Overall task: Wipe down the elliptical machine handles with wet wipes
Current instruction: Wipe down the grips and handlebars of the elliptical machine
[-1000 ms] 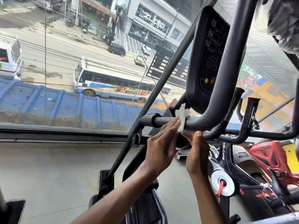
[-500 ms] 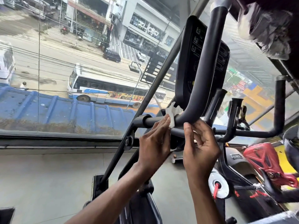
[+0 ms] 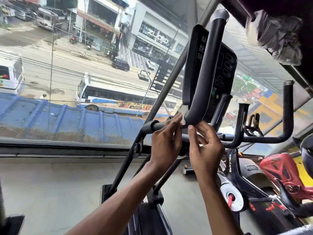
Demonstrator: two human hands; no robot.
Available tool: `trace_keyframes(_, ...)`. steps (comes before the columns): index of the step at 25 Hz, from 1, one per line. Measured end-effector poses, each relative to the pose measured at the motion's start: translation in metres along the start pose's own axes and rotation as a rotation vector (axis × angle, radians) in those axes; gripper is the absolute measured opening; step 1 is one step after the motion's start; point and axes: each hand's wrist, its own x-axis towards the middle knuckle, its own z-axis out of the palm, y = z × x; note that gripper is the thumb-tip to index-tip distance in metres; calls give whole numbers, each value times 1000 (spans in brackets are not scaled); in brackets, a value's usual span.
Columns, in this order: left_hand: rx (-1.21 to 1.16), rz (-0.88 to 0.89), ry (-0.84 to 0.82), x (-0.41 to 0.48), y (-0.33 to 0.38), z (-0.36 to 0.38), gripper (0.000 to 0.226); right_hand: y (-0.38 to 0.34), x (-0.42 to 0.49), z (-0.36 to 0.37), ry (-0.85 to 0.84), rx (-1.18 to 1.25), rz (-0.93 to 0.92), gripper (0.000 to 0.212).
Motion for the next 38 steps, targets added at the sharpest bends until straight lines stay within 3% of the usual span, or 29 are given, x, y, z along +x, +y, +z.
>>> trace_keyframes(2, -72, -47, 11, 8, 16, -4, 30, -2, 3, -4, -45, -18, 22, 25)
trace_keyframes(4, -173, -141, 13, 5, 21, -11, 28, -9, 5, -11, -51, -78, -17, 42)
trace_keyframes(7, -341, -297, -31, 3, 25, -21, 23, -21, 10, -25, -138, -307, -331, 57)
trace_keyframes(9, -483, -355, -133, 10, 32, -29, 24, -33, 17, -27, -265, -502, -555, 53)
trace_keyframes(13, -558, -369, -303, 21, 29, -43, 30, -41, 45, -22, -379, -754, -779, 38)
trace_keyframes(17, -444, -342, -196, 20, 6, -40, 29, -51, 70, -19, -482, -878, -928, 17)
trace_keyframes(20, -281, -248, -301, 16, -8, -28, 36, -63, 90, -22, -448, -881, -928, 23)
trace_keyframes(22, -237, -212, -323, 17, -9, -24, 35, -71, 99, -25, -484, -850, -909, 16)
trace_keyframes(23, -241, -210, -303, 19, -8, -23, 31, -73, 102, -27, -541, -849, -906, 10)
trace_keyframes(26, -248, -195, -265, 23, -9, -19, 25, -76, 108, -28, -678, -888, -855, 17)
trace_keyframes(30, -263, -178, -238, 21, -11, -17, 25, -80, 127, -27, -629, -798, -784, 7)
trace_keyframes(38, -396, -219, -223, 39, 7, -11, 22, -80, 156, -22, -757, -730, -924, 4)
